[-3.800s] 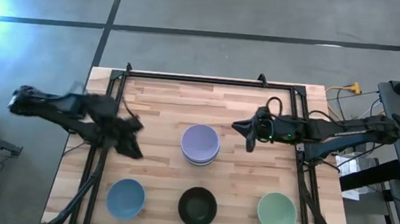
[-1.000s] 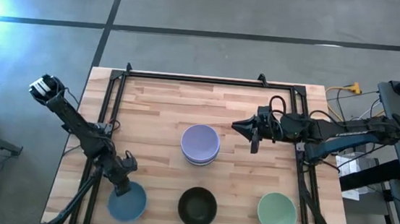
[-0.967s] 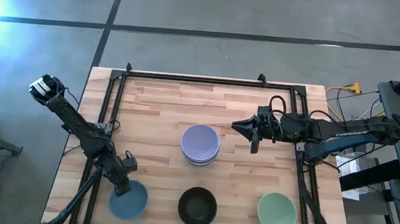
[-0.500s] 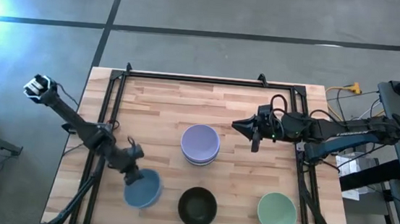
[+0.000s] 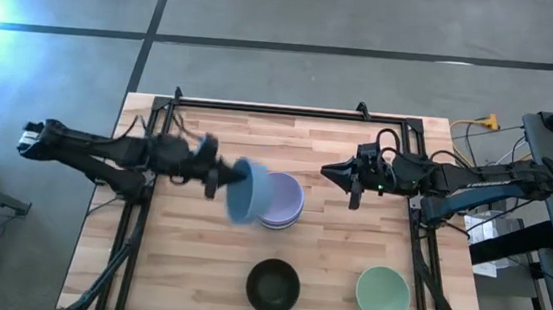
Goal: Nest bowls inside each other
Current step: Stack the light blue bowl on top of the purple bowl, then stack the black bowl on top of the light blue bowl
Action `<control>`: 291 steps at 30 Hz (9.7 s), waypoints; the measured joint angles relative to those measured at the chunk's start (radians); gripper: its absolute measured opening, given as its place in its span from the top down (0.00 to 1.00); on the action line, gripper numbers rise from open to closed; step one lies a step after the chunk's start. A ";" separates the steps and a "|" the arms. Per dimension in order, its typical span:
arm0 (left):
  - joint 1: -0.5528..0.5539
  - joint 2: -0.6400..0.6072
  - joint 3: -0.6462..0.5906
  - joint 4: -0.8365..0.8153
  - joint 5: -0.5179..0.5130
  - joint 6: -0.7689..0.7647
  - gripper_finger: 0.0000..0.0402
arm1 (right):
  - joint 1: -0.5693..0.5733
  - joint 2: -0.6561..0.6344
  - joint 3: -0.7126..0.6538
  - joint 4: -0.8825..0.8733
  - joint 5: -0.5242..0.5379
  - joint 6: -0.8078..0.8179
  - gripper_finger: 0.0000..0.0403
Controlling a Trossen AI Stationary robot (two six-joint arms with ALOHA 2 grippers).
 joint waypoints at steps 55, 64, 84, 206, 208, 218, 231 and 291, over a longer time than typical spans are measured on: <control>0.236 1.133 1.273 -1.373 0.251 0.468 1.00 | 0.097 -0.365 -0.002 -0.466 0.203 -0.204 0.86; 0.222 1.131 1.280 -1.331 0.250 0.499 0.80 | 0.097 -0.355 -0.002 -0.466 0.200 -0.164 0.86; 0.232 1.029 1.276 -1.343 0.084 0.497 0.43 | 0.097 -0.354 -0.002 -0.452 0.199 -0.143 0.86; 0.103 0.140 0.216 -0.457 0.143 -0.196 1.00 | 0.167 -0.208 -0.082 -0.107 0.227 -0.058 0.86; 0.182 0.173 0.261 -0.413 0.228 -0.122 1.00 | 0.167 -0.184 -0.082 -0.079 0.227 -0.051 0.86; 0.315 0.546 0.711 -0.714 0.478 0.198 1.00 | 0.167 -0.145 -0.082 -0.077 0.227 0.001 0.86; 0.302 0.971 1.247 -1.210 0.517 0.466 1.00 | 0.176 -0.291 -0.069 -0.267 0.228 0.046 0.86; 0.286 1.130 1.308 -1.376 0.339 0.606 0.94 | 0.185 -0.271 -0.071 -0.301 0.247 0.107 0.86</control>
